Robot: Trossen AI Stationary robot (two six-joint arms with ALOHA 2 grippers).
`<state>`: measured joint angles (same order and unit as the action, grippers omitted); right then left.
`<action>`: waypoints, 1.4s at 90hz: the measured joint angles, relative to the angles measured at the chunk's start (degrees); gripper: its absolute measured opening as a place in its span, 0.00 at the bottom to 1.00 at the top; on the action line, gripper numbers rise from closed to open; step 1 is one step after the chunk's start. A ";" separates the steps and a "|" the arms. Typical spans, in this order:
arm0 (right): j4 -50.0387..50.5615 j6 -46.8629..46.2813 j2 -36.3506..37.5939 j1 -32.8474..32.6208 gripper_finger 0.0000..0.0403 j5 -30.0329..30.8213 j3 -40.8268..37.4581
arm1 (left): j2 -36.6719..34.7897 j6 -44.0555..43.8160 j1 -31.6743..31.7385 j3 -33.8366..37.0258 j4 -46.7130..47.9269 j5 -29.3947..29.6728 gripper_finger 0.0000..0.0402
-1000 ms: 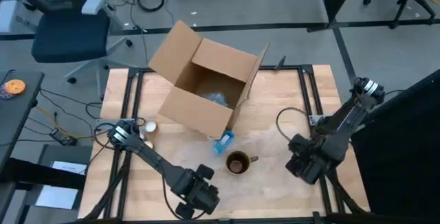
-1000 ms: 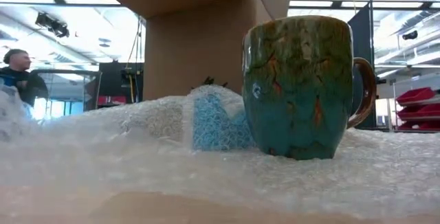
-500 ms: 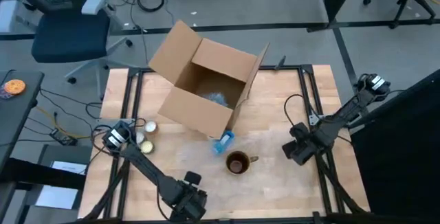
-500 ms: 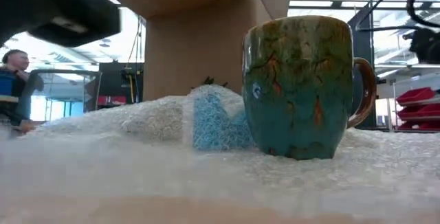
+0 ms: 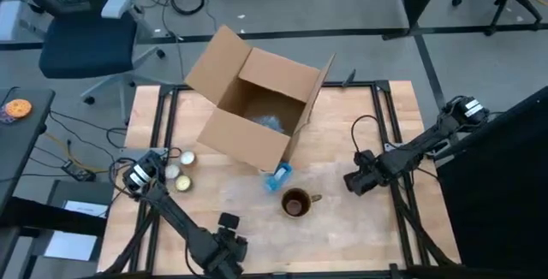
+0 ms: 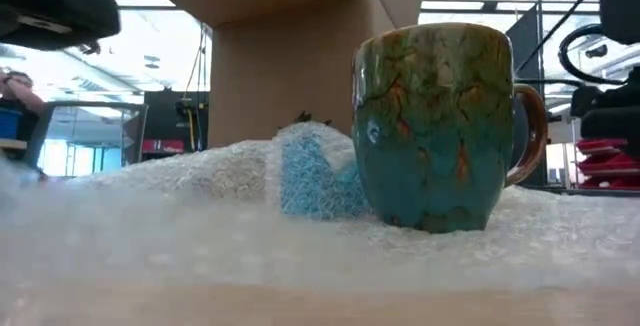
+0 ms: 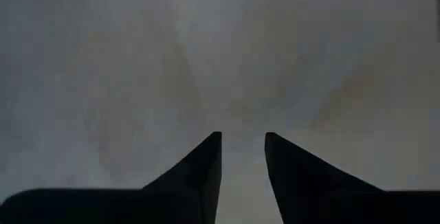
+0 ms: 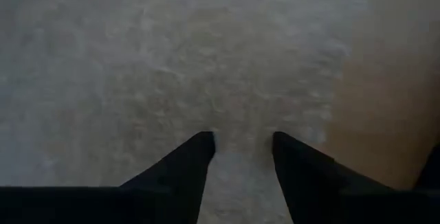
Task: Wrap mug
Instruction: Wrap the brown mug with the bubble wrap on the table
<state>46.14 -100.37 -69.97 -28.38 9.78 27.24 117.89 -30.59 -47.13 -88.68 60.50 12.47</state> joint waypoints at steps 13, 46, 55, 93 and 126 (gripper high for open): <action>-2.37 3.65 0.03 0.02 0.30 3.48 1.80 | -1.03 -3.76 -1.29 0.04 5.64 0.50 0.24; -3.53 17.27 -0.04 -1.06 0.02 11.53 6.64 | -16.14 -2.90 -1.56 0.05 0.28 21.44 0.24; -3.34 21.59 -0.04 -2.19 0.00 17.05 10.43 | -18.56 2.57 -0.72 0.01 -7.19 28.03 0.24; -18.97 50.25 -4.27 -11.29 0.00 31.54 25.50 | -17.18 31.31 9.70 -0.01 -42.76 36.87 0.25; -31.54 64.39 -15.25 -17.73 0.00 31.46 26.17 | -15.88 35.44 16.50 -0.01 -44.97 25.72 0.34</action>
<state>14.61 -35.98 -85.23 -46.11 41.24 53.41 102.01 4.85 -30.63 -88.68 15.54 38.20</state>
